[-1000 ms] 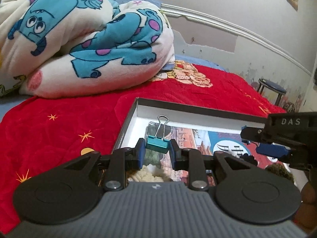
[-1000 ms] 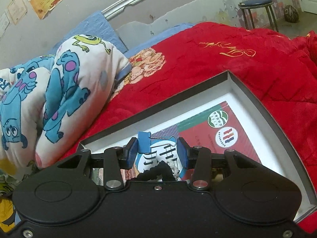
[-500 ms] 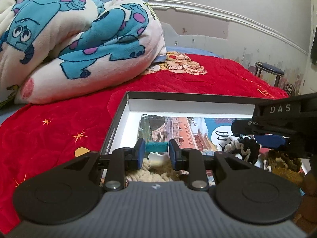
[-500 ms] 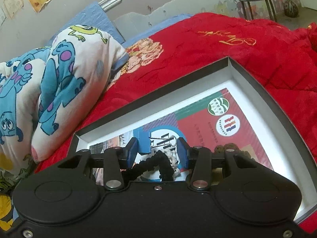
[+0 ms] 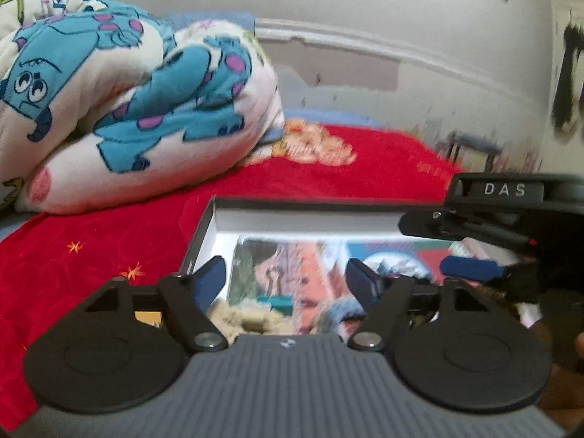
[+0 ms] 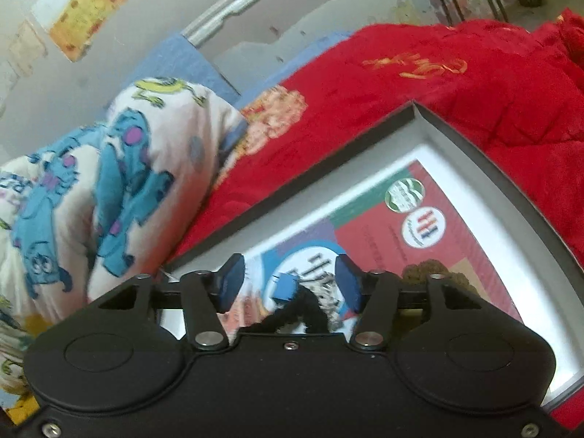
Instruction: Organize objects
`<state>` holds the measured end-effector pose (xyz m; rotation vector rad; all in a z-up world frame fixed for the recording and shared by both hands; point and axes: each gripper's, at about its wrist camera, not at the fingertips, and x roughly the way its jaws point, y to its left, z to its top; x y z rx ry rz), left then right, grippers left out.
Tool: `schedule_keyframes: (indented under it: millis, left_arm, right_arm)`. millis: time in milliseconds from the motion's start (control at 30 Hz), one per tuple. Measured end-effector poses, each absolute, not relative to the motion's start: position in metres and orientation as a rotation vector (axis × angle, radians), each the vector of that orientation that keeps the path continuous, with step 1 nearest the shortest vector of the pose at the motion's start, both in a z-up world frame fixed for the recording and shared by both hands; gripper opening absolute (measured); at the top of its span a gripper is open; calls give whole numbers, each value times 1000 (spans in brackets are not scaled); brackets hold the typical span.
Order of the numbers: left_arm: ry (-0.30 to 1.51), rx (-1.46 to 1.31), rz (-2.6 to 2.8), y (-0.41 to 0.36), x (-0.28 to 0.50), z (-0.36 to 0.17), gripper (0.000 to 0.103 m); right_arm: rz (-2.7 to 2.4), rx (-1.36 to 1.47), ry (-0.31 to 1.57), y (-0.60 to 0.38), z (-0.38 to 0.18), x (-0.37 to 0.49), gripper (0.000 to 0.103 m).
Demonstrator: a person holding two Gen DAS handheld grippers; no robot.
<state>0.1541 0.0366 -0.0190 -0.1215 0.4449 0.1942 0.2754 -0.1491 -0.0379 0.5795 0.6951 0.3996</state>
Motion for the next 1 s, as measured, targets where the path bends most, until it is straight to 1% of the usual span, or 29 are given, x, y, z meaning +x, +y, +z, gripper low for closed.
schedule_keyframes:
  millis: [33,133,167,200,300,367,400,433,567,633,733,867,1000]
  left_arm:
    - [425,-136,190,38,151,-14,87]
    - [376,-172,181,45,137,5,91]
    - [363,-180,175,47,131,11,92]
    - [350,-183,169,49,125,18,94]
    - [295,-165,138,52,104,47,95]
    - [250,-142,119,50,90,70,97]
    - [222,-133,112,48,82,83,100]
    - [201,-126,102,45,73,93,103]
    - [154,-100,55,38,35,121,103]
    - [171,-103,47,36,14,125,103]
    - [211,-97,21,32,-18,117,103]
    - [299,-87,27,27,-36,87,103]
    - [378,-73,24,22,-31,60,103]
  right_arm:
    - [412,586,674,-151,-34,273,62]
    - [454,625,591,-158,-16,262,75]
    - [467,638,564,-160,-8,258,84]
    - [482,648,534,-163,1,252,91]
    - [509,653,457,-171,32,230,95]
    - [514,637,419,-176,53,210,99]
    - [521,614,402,-178,63,200,101]
    - [522,579,387,-178,73,191,101]
    - [453,430,360,-181,113,149,101]
    - [434,406,349,-189,131,122,101]
    - [421,364,331,-202,148,71,103]
    - [388,293,375,-209,139,7,103]
    - [310,202,452,-201,108,-16,103]
